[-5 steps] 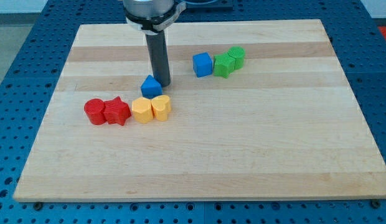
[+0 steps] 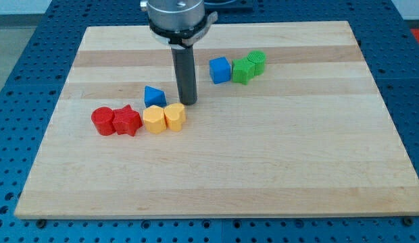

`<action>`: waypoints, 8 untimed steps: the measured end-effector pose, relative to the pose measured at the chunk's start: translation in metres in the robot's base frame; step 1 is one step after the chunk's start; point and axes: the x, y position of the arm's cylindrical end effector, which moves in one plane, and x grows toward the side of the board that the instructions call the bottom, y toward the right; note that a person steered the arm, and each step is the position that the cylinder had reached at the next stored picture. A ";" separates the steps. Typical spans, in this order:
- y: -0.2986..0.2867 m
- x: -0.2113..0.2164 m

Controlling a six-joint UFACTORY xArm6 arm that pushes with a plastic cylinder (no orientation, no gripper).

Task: Move the blue triangle above to the red circle

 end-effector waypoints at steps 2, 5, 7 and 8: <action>-0.013 0.002; -0.057 -0.006; -0.078 -0.008; -0.079 -0.013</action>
